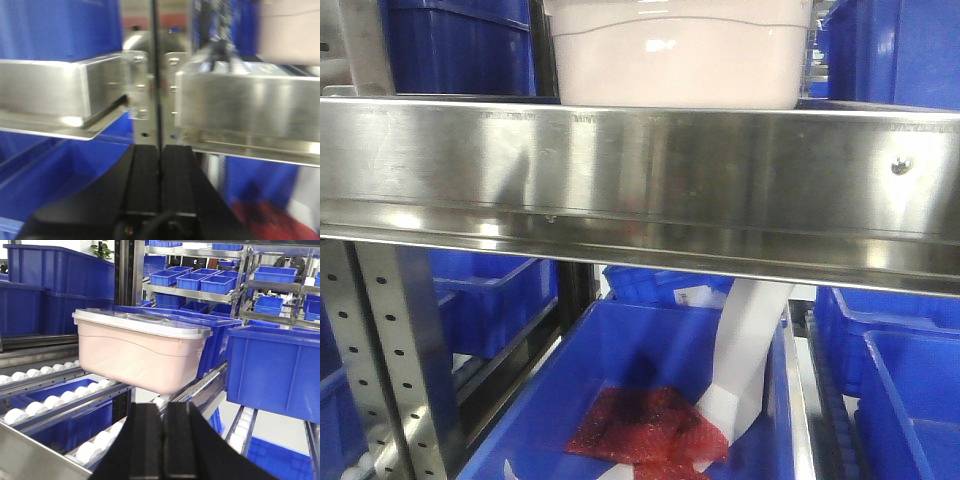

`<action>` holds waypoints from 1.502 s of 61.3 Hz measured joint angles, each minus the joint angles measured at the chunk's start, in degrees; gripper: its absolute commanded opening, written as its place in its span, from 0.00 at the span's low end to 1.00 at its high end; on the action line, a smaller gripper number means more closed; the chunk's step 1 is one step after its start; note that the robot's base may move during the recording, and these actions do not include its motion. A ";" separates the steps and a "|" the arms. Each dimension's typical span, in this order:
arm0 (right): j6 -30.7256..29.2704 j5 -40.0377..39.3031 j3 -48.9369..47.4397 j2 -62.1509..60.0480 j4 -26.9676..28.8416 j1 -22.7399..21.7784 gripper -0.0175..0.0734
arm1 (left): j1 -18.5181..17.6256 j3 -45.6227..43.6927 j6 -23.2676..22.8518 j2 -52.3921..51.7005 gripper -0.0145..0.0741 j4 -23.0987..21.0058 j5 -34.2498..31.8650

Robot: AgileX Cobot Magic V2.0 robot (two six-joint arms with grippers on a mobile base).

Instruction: Grab white bin and place on right shelf

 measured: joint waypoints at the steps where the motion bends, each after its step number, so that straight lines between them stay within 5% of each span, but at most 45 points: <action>1: 0.00 0.00 0.00 0.00 0.00 0.00 0.27 | 0.05 0.81 0.00 -0.25 0.03 0.02 -1.03; 77: 0.00 -0.49 0.54 0.00 -0.16 0.00 0.27 | 0.45 2.14 -0.02 -0.66 0.03 -0.11 -3.57; 84: 6.71 -1.43 1.20 0.00 -8.26 0.00 0.27 | 0.45 2.14 -0.02 -0.66 0.03 -0.11 -3.57; 92: 24.75 -1.57 1.34 0.00 -25.90 0.00 0.27 | 0.45 2.14 -0.12 -0.66 0.03 -0.11 -3.59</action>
